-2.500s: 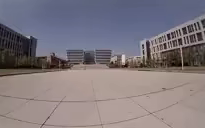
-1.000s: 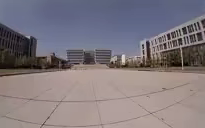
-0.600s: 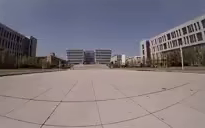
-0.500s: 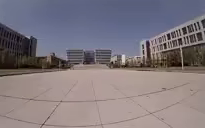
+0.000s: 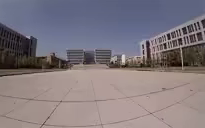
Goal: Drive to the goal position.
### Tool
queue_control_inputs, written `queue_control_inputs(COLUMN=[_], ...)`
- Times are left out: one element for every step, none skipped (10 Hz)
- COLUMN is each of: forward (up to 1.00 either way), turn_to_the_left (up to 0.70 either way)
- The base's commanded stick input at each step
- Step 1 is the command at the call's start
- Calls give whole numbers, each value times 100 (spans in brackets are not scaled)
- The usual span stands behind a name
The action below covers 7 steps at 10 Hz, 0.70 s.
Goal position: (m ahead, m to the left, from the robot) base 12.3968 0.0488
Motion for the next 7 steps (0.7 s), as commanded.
queue_control_inputs(forward=[4,4,4,4,4,4,4], turn_to_the_left=[0,0,0,0,0,0,0])
